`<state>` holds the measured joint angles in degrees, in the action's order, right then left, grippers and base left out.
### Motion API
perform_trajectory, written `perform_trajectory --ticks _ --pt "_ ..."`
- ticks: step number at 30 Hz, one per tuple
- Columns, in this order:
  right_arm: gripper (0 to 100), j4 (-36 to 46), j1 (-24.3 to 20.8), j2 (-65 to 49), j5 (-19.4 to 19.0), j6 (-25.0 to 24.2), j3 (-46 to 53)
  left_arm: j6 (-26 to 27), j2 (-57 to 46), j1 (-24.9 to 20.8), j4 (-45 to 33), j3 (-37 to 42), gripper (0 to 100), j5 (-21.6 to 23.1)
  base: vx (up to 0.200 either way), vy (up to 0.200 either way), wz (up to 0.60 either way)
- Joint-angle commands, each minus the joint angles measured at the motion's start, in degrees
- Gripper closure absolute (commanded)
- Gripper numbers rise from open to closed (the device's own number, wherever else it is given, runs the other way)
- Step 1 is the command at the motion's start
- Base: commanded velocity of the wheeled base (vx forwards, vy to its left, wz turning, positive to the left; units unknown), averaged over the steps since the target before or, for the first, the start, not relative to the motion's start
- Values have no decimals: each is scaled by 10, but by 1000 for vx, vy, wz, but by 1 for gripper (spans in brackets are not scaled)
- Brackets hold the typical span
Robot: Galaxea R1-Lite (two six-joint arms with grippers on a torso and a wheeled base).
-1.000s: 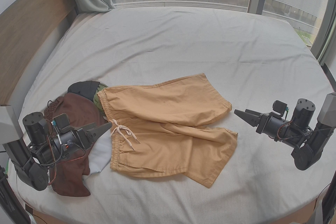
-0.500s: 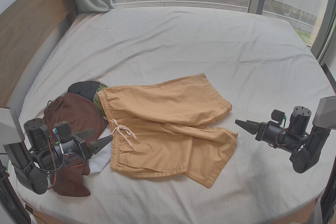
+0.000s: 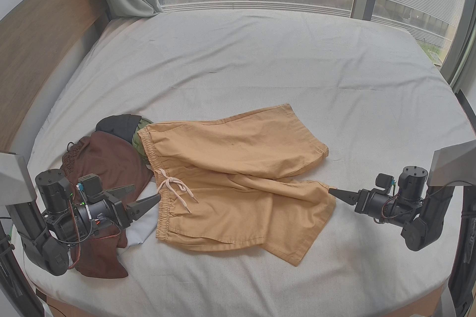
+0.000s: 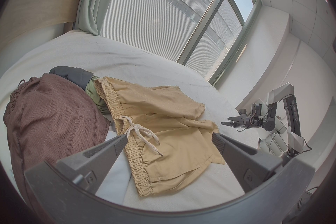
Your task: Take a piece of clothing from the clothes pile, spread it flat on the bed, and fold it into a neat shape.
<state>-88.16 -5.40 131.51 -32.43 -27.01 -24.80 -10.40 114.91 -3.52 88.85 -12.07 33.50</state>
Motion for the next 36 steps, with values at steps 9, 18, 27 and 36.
perform_trajectory --ticks 9,18,27,36 --pt "0 -1 -13 72 0 -16 -11 -1 3 0 0 -1 0 1 0 0 0" --pt "0 -2 -46 74 -1 -109 -39 -1 4 0 0 -1 0 1 0 0 0" --pt "0 -3 -44 56 -4 -142 -49 -1 11 0 0 -2 0 1 0 0 0" --pt "0 -3 -19 30 -4 -144 -71 -1 11 -2 1 -4 0 1 0 0 0"
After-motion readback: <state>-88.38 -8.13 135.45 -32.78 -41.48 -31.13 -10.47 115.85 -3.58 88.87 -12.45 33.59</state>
